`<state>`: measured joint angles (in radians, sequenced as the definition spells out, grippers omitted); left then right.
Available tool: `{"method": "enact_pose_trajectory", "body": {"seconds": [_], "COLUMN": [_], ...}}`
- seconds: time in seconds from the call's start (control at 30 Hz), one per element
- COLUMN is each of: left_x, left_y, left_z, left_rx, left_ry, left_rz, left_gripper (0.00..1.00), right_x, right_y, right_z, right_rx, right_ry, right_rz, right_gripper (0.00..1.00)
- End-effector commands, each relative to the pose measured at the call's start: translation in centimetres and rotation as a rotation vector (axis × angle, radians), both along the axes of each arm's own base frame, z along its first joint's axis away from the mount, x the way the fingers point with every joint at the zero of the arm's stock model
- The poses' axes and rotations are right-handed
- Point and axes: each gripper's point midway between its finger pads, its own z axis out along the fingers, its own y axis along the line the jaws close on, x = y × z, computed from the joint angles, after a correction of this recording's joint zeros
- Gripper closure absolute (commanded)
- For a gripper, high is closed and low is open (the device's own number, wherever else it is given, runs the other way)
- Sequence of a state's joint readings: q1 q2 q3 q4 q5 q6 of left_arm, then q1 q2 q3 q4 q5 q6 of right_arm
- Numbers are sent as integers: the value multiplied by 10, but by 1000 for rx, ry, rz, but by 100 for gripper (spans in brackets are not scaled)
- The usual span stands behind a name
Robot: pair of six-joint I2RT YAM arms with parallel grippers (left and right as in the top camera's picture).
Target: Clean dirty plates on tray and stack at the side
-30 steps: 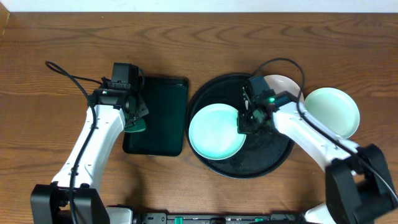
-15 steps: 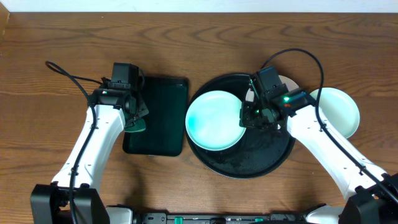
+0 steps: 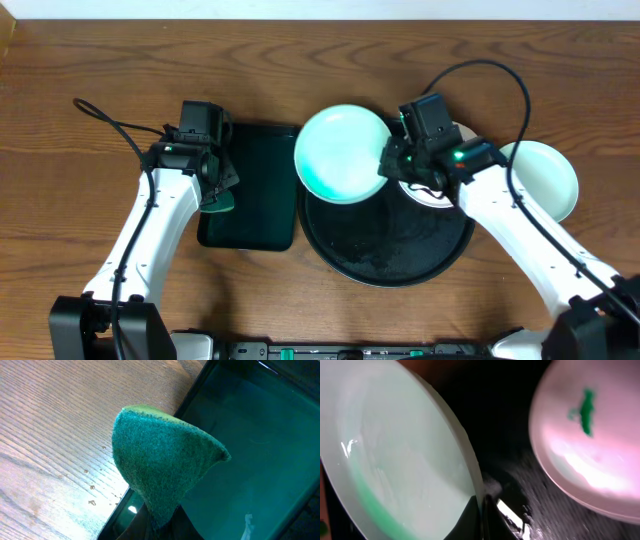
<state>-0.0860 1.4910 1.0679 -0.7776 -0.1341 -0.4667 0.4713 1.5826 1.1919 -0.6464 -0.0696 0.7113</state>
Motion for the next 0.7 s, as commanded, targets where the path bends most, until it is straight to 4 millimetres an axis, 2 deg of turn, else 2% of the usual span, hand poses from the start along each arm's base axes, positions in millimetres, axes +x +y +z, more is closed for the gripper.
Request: {"method": "enact_pose_trajectory", "body": {"seconds": [0.0,0.13,0.27,0.37,0.57,0.67], "left_x": [0,0,0,1,1,1], "left_y": [2,2,2,2,3,3], "left_z": [4,4,4,4,4,4], "left_rx": [9,9,9,8,7,7], "left_ry": [-14,-14,-14,-15,-16,-16], "left_rz": [0,0,0,1,7,7], "left_gripper": [93,93,93,93,92,93], "right_x": [10,24,31,33,33,30], "right_y": [25,47,65,76,101,103], "right_z": [-7,-13,-12,-3,18,24], "right_rx": [7,-33,-96,-126,-197,-270], "right_ry": [-28,-121,-234,-317,-478,-529], "right_rz": [-9,-17,-24,-28,72,92], "right_gripper": [99,99,99,99,99,99]}}
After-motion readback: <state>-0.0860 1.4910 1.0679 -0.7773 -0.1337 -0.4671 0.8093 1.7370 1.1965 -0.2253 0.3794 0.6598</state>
